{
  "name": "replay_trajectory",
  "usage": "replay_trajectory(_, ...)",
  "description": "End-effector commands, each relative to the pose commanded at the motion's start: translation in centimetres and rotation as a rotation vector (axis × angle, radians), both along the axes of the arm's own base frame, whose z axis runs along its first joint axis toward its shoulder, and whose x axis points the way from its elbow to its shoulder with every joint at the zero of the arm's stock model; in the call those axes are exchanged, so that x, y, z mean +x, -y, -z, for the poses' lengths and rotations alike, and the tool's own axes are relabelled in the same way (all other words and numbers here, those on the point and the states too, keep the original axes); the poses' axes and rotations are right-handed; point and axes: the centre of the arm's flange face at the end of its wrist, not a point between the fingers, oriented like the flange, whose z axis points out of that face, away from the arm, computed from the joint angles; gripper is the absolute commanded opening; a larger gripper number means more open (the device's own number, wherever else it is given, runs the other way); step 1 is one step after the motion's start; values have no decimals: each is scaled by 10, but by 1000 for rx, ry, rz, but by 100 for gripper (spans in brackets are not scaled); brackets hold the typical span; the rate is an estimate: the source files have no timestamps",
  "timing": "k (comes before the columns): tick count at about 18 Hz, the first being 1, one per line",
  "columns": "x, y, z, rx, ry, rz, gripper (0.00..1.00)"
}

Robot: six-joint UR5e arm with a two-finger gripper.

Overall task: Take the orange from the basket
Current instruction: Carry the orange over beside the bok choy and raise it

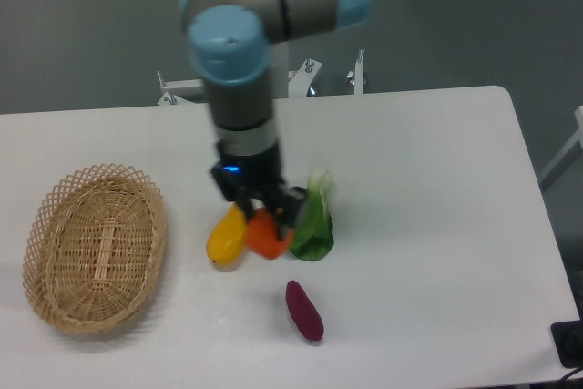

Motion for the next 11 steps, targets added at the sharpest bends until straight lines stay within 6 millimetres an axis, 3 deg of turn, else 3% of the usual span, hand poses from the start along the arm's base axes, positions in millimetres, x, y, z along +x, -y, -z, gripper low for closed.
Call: replay_trajectory(11, -22, 16, 2, -2, 4, -38, 44)
